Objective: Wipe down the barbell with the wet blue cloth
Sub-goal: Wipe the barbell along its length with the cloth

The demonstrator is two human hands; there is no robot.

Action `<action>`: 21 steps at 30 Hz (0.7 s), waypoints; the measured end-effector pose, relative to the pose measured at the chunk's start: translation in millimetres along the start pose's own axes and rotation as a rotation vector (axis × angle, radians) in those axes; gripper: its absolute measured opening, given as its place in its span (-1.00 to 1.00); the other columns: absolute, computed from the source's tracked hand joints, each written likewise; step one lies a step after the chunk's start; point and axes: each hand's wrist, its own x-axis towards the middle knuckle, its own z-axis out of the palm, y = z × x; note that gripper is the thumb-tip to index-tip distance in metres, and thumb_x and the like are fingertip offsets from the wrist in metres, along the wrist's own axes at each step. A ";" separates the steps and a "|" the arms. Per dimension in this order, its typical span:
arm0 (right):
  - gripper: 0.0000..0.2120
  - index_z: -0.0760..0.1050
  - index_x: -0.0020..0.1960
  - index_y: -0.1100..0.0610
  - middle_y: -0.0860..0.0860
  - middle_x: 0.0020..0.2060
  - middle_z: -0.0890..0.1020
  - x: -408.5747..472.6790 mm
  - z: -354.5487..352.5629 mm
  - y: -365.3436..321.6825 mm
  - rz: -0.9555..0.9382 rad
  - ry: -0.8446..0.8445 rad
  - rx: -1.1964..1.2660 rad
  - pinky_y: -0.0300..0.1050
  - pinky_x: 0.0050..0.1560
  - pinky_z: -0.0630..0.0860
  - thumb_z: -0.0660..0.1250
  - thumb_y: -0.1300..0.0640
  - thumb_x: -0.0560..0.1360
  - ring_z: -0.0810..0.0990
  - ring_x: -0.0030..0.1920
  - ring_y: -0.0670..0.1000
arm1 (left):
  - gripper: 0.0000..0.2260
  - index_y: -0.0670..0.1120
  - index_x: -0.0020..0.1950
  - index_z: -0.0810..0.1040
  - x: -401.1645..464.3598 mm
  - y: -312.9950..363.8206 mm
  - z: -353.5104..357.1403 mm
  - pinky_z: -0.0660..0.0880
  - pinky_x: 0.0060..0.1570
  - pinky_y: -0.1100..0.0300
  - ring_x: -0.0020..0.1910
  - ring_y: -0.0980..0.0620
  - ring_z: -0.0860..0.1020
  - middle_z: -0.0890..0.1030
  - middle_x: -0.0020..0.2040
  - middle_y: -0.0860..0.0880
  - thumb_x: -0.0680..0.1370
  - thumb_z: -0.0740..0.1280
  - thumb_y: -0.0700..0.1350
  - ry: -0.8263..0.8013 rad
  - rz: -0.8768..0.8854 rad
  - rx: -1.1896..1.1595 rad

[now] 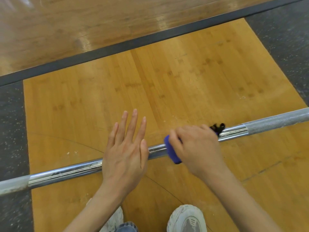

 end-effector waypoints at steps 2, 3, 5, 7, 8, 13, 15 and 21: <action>-0.58 0.19 -0.45 0.02 -0.06 -0.58 0.31 4.3 -5.0 2.2 0.103 0.015 -0.049 -0.09 -0.28 0.26 0.05 0.03 0.58 0.32 -0.54 0.08 | -0.50 -0.16 0.61 0.26 -1.8 3.0 -1.4 0.07 0.56 -0.09 0.64 -0.14 0.07 0.17 0.64 -0.14 0.70 -0.09 -0.05 0.019 0.001 0.003; -0.56 0.20 -0.48 0.02 -0.06 -0.60 0.30 5.8 -1.1 -4.9 0.123 0.024 -0.052 -0.08 -0.29 0.30 0.05 0.05 0.58 0.30 -0.55 0.07 | -0.50 -0.15 0.61 0.25 -2.8 3.5 -0.9 0.07 0.57 -0.08 0.64 -0.14 0.06 0.17 0.64 -0.14 0.69 -0.08 -0.05 0.023 0.007 0.011; -0.52 0.34 -0.48 0.04 -0.03 -0.58 0.40 1.8 9.8 -23.1 0.080 0.057 -0.015 -0.04 -0.27 0.39 0.08 0.07 0.62 0.34 -0.52 0.06 | -0.50 -0.14 0.61 0.25 -5.4 3.3 -0.5 0.06 0.57 -0.08 0.64 -0.15 0.06 0.16 0.64 -0.13 0.69 -0.08 -0.05 0.024 0.013 0.020; -0.54 0.50 -0.33 0.07 -0.04 -0.43 0.52 -12.2 15.2 -25.4 -0.017 0.125 0.078 -0.02 -0.11 0.43 0.07 0.06 0.69 0.43 -0.38 0.03 | -0.50 -0.13 0.61 0.26 -6.2 2.7 -0.3 0.08 0.56 -0.09 0.64 -0.15 0.06 0.16 0.64 -0.13 0.69 -0.06 -0.04 0.028 0.011 0.028; -0.57 0.58 -0.19 0.09 -0.03 -0.30 0.59 -23.7 17.7 -19.3 -0.048 0.163 0.119 -0.03 0.05 0.43 0.05 0.06 0.70 0.50 -0.25 0.03 | -0.50 -0.12 0.61 0.27 -6.2 3.4 -0.4 0.09 0.55 -0.10 0.64 -0.16 0.07 0.16 0.64 -0.13 0.69 -0.06 -0.04 0.026 0.005 0.031; -0.61 0.48 0.32 0.07 0.03 0.26 0.55 -54.9 38.7 -4.0 -0.066 0.259 0.097 0.01 0.53 0.12 -0.03 -0.03 0.72 0.47 0.33 0.11 | -0.51 -0.08 0.60 0.31 -3.8 4.4 -0.2 0.17 0.51 -0.11 0.63 -0.16 0.11 0.22 0.62 -0.12 0.70 -0.08 -0.02 0.003 -0.032 0.006; -0.64 0.58 0.12 0.09 0.02 0.03 0.65 -44.1 35.6 -8.4 -0.074 0.278 0.086 0.01 0.33 0.35 0.03 -0.01 0.69 0.58 0.08 0.09 | -0.51 -0.07 0.59 0.31 -1.6 3.3 -0.1 0.19 0.50 -0.11 0.63 -0.15 0.11 0.23 0.62 -0.12 0.70 -0.07 -0.01 -0.010 -0.038 -0.006; -0.51 0.44 -0.36 0.08 -0.04 -0.51 0.33 29.9 13.3 -15.5 0.174 -0.105 -0.010 -0.07 -0.33 0.26 0.06 -0.08 0.66 0.35 -0.44 0.06 | -0.52 -0.07 0.58 0.34 9.3 -2.2 0.2 0.17 0.50 -0.09 0.63 -0.15 0.11 0.26 0.61 -0.12 0.70 -0.06 -0.02 0.032 -0.023 -0.001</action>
